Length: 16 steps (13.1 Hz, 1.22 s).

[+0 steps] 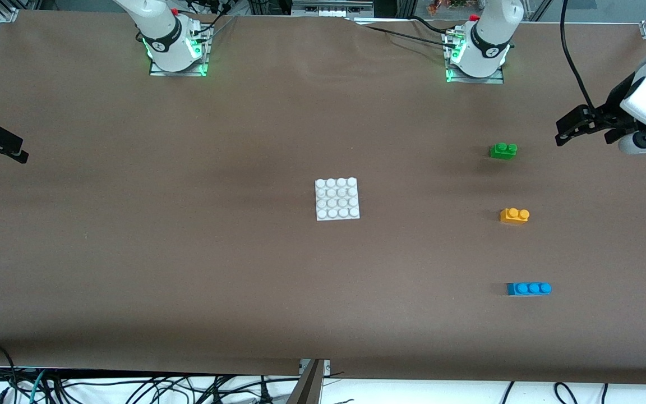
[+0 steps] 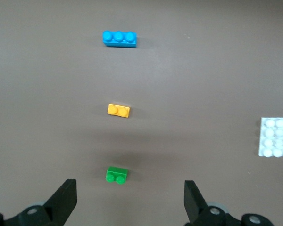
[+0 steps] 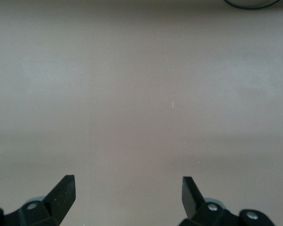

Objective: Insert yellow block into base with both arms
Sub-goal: 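Reach the left gripper down over the yellow brick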

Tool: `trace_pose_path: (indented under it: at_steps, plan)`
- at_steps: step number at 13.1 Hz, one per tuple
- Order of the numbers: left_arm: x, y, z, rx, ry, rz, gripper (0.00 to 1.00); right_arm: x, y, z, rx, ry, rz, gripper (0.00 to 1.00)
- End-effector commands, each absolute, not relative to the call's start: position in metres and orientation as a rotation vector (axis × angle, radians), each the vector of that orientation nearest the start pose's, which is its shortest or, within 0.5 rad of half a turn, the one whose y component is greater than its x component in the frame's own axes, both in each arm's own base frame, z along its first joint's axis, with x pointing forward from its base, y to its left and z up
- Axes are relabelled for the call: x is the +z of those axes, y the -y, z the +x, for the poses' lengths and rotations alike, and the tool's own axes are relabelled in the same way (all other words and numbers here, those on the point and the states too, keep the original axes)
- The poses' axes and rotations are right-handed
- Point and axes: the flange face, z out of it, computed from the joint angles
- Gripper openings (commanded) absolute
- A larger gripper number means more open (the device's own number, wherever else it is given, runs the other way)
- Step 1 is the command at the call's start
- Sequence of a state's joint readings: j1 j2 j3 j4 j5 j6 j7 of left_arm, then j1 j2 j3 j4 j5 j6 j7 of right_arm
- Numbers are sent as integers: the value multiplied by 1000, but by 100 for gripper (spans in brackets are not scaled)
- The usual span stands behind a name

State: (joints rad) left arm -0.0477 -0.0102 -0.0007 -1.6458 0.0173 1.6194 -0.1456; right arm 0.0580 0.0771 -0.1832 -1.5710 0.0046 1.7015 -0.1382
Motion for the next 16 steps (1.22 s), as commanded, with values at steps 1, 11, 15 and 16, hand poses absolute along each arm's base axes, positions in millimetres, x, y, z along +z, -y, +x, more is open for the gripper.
trace_pose_path:
  at_steps: [1, 11, 15, 16]
  plan:
    - [568, -6, 564, -34, 200, -3083, 100, 599, 69, 589, -87, 55, -3165, 100]
    - [412, -13, 583, 262, 149, -3077, 100, 595, 71, 592, -89, 61, -3169, 100]
    - [374, -30, 584, 254, -101, -3103, 100, 594, 73, 594, -92, 54, -3169, 100]
    - [358, -30, 581, 233, -104, -3105, 100, 594, 72, 595, -92, 56, -3169, 100]
